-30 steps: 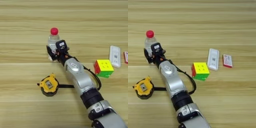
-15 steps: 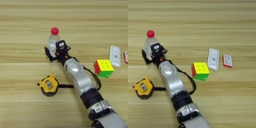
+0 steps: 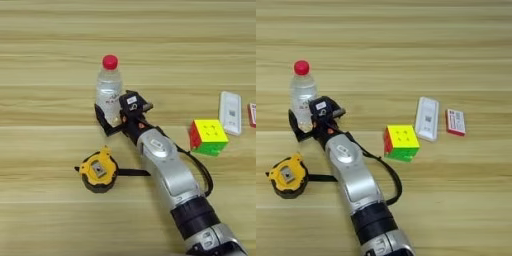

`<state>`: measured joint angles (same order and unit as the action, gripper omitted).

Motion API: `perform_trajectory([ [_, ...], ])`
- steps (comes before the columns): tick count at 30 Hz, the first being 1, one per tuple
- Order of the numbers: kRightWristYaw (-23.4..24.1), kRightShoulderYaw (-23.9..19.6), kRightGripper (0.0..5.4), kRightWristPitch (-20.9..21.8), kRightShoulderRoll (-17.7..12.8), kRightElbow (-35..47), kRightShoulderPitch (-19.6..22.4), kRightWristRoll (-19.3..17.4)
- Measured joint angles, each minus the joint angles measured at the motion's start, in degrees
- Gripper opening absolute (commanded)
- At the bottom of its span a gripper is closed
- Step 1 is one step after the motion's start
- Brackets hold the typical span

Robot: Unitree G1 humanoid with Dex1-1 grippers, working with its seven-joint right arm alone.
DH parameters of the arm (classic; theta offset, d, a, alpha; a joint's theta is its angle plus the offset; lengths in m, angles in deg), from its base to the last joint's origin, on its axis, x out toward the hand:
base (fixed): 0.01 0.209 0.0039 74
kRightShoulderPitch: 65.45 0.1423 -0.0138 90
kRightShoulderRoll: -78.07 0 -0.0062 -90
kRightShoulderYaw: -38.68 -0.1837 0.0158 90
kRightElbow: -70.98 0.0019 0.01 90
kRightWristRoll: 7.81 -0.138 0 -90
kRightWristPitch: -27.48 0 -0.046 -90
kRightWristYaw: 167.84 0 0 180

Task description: Move the objects on the table

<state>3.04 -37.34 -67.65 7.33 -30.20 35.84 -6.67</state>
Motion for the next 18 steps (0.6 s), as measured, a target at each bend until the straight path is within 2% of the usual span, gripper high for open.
perform_trajectory([
  [9,-0.1,0.6,5.38,-3.7,-1.2,12.5,-8.4,0.0],
  [12,-0.1,1.0,5.38,-4.4,-2.4,17.4,-11.6,0.7],
  [14,0.0,1.1,5.38,-4.8,-3.8,22.6,-15.2,1.4],
  [18,0.2,-0.3,5.38,-6.0,-5.5,30.3,-19.7,1.6],
])
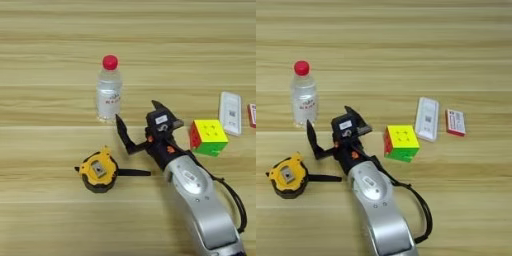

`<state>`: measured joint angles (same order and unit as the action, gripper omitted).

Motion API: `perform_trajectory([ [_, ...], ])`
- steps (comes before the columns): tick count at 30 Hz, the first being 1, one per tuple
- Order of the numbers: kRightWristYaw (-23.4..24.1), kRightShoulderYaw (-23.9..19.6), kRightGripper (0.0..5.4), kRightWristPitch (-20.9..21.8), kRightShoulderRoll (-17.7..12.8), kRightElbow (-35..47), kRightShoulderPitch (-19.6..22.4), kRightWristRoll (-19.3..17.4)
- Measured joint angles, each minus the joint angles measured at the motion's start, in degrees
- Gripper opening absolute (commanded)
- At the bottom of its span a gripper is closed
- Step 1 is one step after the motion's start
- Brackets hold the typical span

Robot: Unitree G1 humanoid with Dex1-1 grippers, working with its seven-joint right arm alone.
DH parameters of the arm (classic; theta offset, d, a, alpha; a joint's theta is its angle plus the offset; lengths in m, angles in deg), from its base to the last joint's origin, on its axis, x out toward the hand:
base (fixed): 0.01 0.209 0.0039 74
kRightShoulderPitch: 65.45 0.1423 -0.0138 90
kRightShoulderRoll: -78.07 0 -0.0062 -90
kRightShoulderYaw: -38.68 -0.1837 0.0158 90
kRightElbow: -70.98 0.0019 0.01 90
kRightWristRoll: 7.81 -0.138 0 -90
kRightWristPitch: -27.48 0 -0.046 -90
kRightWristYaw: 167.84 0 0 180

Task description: Move the objects on the table

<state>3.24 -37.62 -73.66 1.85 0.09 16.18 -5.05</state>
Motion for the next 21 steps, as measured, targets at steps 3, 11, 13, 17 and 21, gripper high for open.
perform_trajectory([
  [3,0.9,-2.0,5.38,-0.9,-0.7,4.5,-3.0,0.0],
  [11,2.5,-7.9,5.38,-1.6,-1.6,10.2,-7.2,-0.8],
  [13,2.7,-9.5,5.38,-1.8,-1.7,10.5,-8.1,-1.1],
  [17,3.0,-12.0,5.38,-1.9,-1.8,10.7,-9.1,-2.0],
  [21,3.6,-14.5,5.38,-1.6,-1.7,10.1,-9.6,-2.6],
])
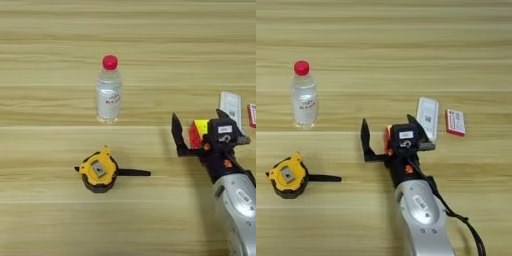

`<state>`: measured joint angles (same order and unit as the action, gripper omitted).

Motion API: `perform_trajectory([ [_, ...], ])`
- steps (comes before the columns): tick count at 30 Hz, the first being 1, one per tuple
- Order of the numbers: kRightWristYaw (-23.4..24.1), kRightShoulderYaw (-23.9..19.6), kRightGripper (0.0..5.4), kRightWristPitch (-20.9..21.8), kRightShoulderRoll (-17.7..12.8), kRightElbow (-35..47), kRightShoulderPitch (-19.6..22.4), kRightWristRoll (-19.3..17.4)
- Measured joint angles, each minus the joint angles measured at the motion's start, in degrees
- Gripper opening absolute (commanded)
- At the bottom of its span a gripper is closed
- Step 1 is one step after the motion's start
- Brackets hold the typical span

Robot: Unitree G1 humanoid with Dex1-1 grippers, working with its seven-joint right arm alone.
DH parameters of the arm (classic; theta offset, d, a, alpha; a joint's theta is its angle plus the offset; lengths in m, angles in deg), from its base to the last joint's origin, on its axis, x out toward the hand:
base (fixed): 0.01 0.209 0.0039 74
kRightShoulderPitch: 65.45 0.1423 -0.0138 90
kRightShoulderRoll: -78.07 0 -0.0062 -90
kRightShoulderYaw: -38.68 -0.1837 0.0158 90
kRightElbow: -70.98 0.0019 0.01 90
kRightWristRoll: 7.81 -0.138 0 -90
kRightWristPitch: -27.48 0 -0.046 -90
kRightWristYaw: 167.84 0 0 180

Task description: Move the objects on the table

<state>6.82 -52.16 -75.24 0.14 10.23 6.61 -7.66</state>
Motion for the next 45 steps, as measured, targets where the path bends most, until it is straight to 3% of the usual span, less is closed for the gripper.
perform_trajectory([
  [21,1.2,-5.7,5.38,2.4,0.3,-8.4,1.0,-1.0],
  [45,0.1,-5.3,5.38,3.1,0.3,-14.1,2.1,-2.4],
])
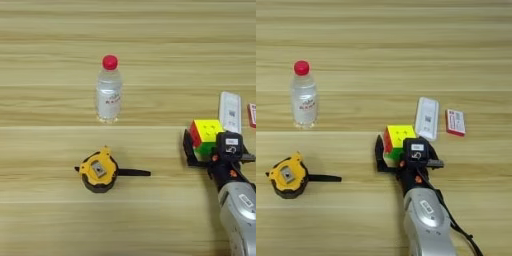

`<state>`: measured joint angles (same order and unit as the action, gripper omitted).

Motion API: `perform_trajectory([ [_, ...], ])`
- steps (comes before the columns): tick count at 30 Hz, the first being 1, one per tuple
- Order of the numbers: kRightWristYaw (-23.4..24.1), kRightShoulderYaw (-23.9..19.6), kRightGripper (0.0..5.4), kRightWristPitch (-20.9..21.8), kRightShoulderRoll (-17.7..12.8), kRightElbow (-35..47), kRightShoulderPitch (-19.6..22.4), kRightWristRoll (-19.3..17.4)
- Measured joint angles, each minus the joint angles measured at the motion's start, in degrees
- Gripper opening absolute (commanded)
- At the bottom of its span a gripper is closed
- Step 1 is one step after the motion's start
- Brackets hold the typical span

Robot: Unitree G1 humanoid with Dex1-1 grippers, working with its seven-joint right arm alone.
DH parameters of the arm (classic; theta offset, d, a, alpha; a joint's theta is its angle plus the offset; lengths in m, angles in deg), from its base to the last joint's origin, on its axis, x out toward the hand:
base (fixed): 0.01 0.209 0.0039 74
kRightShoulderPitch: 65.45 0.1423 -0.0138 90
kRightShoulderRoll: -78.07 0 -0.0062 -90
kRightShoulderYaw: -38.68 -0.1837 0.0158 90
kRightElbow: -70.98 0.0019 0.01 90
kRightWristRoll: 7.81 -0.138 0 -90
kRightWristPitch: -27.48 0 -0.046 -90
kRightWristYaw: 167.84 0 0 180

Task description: Move the objects on the table

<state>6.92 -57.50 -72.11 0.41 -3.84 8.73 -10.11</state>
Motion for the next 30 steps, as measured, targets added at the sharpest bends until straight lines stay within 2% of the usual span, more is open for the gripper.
perform_trajectory([
  [5,-0.1,0.0,5.38,0.0,0.0,-0.4,0.1,0.0],
  [13,-0.3,0.1,4.49,0.0,0.0,-0.4,0.1,0.0],
  [20,-0.4,0.3,3.35,0.0,0.0,-1.1,0.1,-0.1],
  [30,-1.6,2.4,3.34,-1.0,0.0,-2.4,2.8,-0.3],
])
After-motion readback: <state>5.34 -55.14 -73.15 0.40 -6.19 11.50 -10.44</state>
